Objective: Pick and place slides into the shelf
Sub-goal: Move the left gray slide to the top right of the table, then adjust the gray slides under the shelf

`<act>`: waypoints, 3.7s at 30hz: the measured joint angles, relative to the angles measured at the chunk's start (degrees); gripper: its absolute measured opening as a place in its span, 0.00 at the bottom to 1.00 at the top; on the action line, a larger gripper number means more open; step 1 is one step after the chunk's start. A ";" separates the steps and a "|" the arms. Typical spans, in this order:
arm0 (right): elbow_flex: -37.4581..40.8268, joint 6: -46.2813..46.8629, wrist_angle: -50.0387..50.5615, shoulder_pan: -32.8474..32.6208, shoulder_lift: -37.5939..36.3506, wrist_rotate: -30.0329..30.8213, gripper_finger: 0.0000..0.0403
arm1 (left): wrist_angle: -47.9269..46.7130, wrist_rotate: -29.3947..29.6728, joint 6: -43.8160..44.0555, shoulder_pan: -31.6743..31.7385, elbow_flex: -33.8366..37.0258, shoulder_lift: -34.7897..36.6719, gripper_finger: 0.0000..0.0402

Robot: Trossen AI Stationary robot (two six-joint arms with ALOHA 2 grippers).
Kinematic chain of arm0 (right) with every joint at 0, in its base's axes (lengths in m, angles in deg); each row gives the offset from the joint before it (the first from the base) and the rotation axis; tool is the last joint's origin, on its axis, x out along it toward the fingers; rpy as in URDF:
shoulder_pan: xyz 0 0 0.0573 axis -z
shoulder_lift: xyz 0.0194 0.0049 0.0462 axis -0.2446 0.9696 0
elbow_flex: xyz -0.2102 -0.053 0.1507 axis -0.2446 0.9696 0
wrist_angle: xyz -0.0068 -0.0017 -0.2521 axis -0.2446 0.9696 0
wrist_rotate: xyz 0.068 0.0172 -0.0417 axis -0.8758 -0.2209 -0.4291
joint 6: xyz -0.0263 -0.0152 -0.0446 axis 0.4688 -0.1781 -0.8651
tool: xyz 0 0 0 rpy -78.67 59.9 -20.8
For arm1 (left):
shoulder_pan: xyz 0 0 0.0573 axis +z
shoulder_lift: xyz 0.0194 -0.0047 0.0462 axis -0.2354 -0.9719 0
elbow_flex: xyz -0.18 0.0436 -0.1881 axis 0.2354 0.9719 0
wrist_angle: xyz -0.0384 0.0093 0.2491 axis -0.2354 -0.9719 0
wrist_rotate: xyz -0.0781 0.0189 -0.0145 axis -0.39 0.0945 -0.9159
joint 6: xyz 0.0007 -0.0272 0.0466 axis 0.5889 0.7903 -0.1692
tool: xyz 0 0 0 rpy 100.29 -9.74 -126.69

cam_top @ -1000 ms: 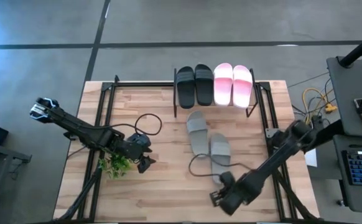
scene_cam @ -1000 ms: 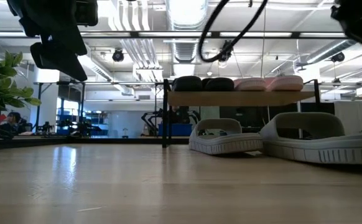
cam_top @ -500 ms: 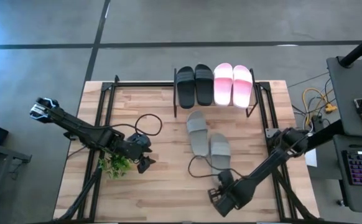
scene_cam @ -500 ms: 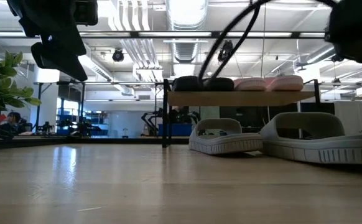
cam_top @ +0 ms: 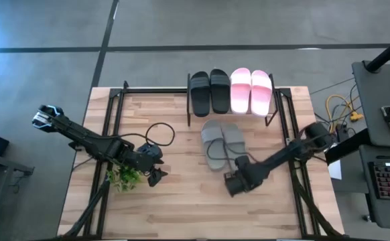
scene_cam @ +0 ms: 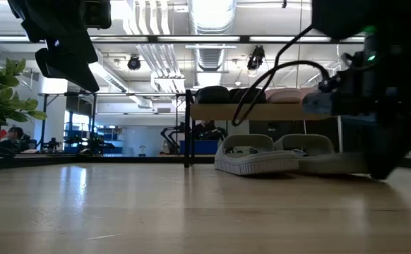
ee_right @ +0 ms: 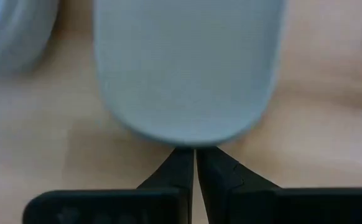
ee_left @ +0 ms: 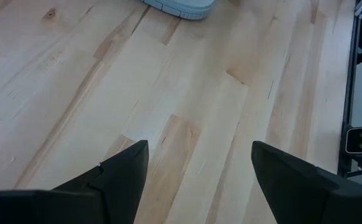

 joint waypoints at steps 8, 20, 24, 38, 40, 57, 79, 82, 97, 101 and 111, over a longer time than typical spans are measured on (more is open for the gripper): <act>5.18 -9.98 -8.35 8.12 -6.08 4.46 0.03 | -0.13 -0.02 0.33 -0.04 0.02 0.02 0.67; 2.24 -16.78 -7.83 5.48 -10.23 4.39 0.03 | -0.33 -0.57 1.94 0.03 0.02 -0.37 0.67; -0.06 -15.90 -6.35 1.65 -11.31 6.01 0.03 | 0.28 -0.56 1.95 0.02 0.13 -2.43 0.67; -11.62 -5.10 6.52 -7.81 -11.88 18.43 0.03 | 16.12 -0.76 -3.08 1.40 -3.38 -19.67 0.67; -13.25 -3.56 10.20 -8.86 -11.86 18.42 0.03 | 16.56 -1.04 -2.71 2.14 -3.98 -21.69 0.67; -14.59 -0.60 14.66 -11.35 -11.73 18.40 0.03 | 19.65 3.08 -12.89 9.59 -9.58 -32.57 0.67; -13.99 -0.67 14.58 -11.97 -11.71 18.68 0.03 | 21.61 3.42 -20.73 20.86 -22.79 -47.22 0.67; -13.90 -0.69 14.59 -11.97 -11.71 18.68 0.03 | 21.50 5.31 -20.74 21.44 -23.96 -48.29 0.67; -13.23 -0.65 14.58 -11.94 -11.71 18.90 0.03 | 22.13 11.95 -20.76 24.77 -24.00 -48.07 0.67; -13.22 -0.65 14.58 -11.94 -11.69 18.89 0.03 | 22.77 11.93 -20.76 25.33 -23.93 -48.09 0.67; -13.19 -0.64 14.51 -11.94 -11.69 18.48 0.03 | 16.32 10.48 -20.65 23.14 -23.23 -45.51 0.67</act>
